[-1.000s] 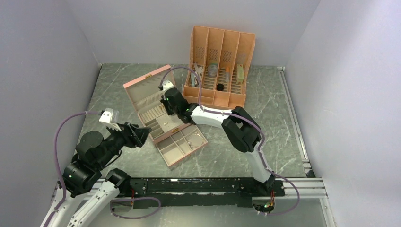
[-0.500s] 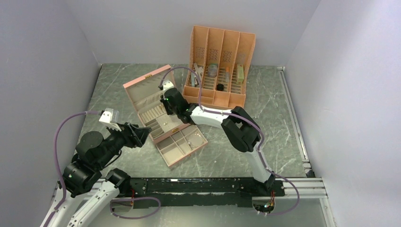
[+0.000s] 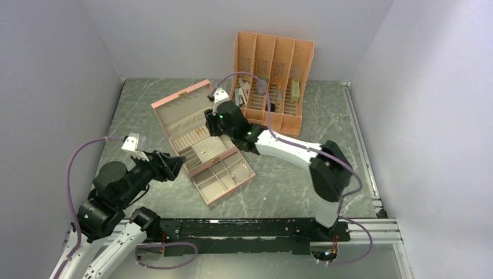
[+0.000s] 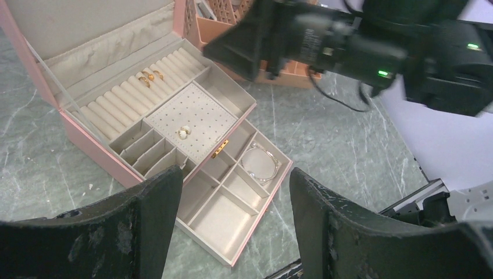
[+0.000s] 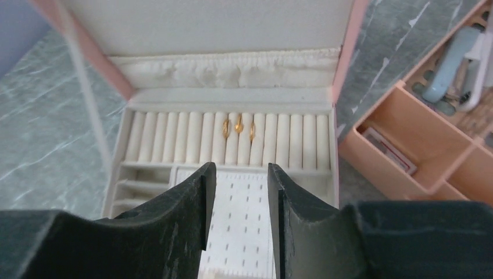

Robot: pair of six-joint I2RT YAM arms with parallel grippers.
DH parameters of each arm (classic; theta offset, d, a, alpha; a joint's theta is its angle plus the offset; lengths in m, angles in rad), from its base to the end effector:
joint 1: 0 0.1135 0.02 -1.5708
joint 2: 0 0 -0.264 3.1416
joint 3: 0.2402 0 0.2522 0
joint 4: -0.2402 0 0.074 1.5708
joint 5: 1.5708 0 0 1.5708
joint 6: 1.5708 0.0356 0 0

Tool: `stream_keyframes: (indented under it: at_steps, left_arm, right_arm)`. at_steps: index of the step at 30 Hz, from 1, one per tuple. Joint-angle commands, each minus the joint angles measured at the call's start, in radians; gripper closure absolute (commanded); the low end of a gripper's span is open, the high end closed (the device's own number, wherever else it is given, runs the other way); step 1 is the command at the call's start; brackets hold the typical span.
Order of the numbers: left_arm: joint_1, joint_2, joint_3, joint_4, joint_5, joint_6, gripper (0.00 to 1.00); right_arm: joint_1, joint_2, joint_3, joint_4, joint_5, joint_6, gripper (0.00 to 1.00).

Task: Organize the mixed jewelry

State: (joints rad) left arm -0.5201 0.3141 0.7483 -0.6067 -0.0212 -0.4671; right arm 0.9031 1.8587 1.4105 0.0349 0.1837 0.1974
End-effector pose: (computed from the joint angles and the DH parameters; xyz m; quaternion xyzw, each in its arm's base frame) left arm 0.0645 -0.0361 0.3337 0.0135 0.7653 -0.2978 0.5706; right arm 0.2785 0.3427 0.2708 -0.2410 0.7996 0.2194 0.5044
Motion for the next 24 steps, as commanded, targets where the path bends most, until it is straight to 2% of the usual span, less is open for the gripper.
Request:
stream_keyframes:
  at_steps: [1,8,15,19,24]
  left_arm:
    - [0.008,-0.006,-0.004,0.023,-0.02,0.001,0.28]
    - [0.009,-0.01,-0.004,0.023,-0.017,0.001,0.28]
    - [0.008,0.009,-0.003,0.023,-0.005,0.006,0.28]
    - [0.008,0.012,-0.004,0.027,-0.001,0.007,0.28]
    - [0.008,0.013,-0.003,0.024,-0.002,0.005,0.28]
  right_arm:
    - [0.047,-0.171,-0.158,-0.023,0.003,0.06,0.57]
    - [0.18,-0.461,-0.41,-0.102,0.172,0.135,0.53]
    - [0.285,-0.691,-0.629,-0.182,0.226,0.308,0.53]
    - [0.33,-0.733,-0.73,-0.209,0.263,0.402,0.53]
    - [0.36,-0.7,-0.814,-0.175,0.266,0.477,0.53]
